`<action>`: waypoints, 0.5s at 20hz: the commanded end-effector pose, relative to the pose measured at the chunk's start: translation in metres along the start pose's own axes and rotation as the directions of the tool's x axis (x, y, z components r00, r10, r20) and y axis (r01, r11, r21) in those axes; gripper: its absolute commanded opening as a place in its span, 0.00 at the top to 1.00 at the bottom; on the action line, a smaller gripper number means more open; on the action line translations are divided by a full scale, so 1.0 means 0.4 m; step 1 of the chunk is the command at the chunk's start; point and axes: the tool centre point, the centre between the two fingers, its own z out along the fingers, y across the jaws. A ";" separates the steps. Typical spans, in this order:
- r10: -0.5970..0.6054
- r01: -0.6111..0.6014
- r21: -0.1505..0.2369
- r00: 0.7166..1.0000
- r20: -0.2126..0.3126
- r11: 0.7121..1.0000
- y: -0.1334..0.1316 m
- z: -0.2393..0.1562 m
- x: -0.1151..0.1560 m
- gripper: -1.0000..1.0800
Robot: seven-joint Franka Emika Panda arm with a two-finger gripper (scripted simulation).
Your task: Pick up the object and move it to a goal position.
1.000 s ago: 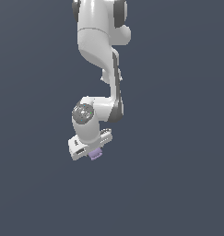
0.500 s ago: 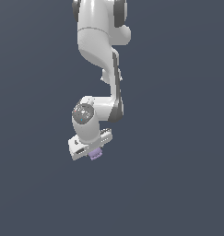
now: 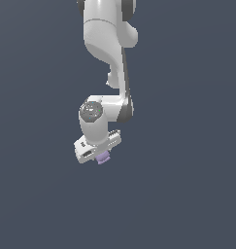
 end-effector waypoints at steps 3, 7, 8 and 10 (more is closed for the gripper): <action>0.000 0.000 -0.001 1.000 0.000 1.000 -0.043 -0.050 -0.013 1.00; 0.000 0.000 -0.001 1.000 0.000 1.000 -0.097 -0.110 -0.030 1.00; 0.000 0.000 -0.001 1.000 0.000 1.000 -0.112 -0.128 -0.035 1.00; 0.000 0.000 -0.001 1.000 0.000 1.000 -0.143 -0.163 -0.044 1.00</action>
